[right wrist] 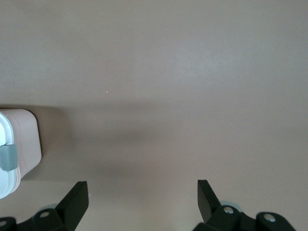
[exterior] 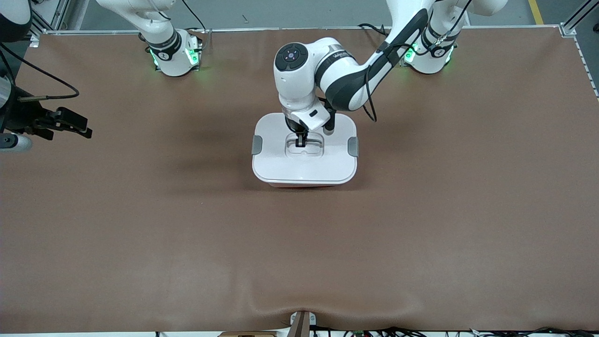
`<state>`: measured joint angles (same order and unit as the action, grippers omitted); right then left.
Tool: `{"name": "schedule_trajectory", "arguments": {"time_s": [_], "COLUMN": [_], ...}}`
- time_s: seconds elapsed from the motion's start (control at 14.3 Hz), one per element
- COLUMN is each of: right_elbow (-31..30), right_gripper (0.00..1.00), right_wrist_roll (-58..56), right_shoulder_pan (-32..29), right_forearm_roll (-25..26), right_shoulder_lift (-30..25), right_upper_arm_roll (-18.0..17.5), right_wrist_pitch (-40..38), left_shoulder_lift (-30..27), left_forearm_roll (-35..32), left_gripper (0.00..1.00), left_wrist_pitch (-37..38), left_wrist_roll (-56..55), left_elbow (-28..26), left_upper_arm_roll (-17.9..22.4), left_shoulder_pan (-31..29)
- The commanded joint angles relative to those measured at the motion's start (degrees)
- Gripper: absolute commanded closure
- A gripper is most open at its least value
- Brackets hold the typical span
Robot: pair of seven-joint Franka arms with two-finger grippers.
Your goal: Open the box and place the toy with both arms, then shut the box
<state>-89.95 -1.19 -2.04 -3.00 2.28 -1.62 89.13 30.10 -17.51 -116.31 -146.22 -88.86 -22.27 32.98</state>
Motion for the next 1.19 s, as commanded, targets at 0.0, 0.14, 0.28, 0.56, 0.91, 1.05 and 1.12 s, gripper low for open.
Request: {"name": "schedule_trajectory", "arguments": {"time_s": [0.0,0.14,0.28,0.56,0.91,1.05,1.12], "right_elbow": [1.09,1.10,1.36,1.18,1.36,1.45,1.45], "right_gripper": [0.00,0.00,0.00,0.00,0.00,0.00,0.00], "right_wrist_roll": [1.01,0.66,0.31,0.39,0.13,0.22,0.22], "right_shoulder_pan": [0.63,0.46,0.72,2.74,3.53,5.82,5.91], "right_forearm_roll": [-0.96,-0.96,-0.96,-0.96,-0.95,-0.25,-0.17], "right_shoulder_lift": [0.36,0.45,0.36,0.27,-0.43,-0.34,-0.26], "right_upper_arm_roll": [0.56,0.39,0.13,0.12,-0.05,0.12,0.12], "right_wrist_pitch": [-0.36,-0.44,-0.36,-0.44,-0.18,1.39,1.75], "left_shoulder_lift": [-0.83,-0.74,-0.57,-0.57,-0.39,-0.22,-0.13], "left_forearm_roll": [-1.65,-1.65,-1.65,-1.04,-1.04,-0.86,-0.86], "left_gripper": [1.00,1.00,1.00,1.00,1.00,1.00,1.00], "left_wrist_pitch": [1.26,1.96,1.96,1.96,1.96,1.96,1.88], "left_wrist_roll": [-0.03,-0.03,-0.11,-1.43,-7.40,-9.68,-10.91], "left_elbow": [-0.96,-1.14,-1.14,-0.61,-0.17,0.44,0.79], "left_upper_arm_roll": [0.12,0.12,0.12,0.12,0.12,0.12,0.21], "left_shoulder_pan": [-0.29,-0.46,-0.38,-0.29,0.06,0.15,0.15]}}
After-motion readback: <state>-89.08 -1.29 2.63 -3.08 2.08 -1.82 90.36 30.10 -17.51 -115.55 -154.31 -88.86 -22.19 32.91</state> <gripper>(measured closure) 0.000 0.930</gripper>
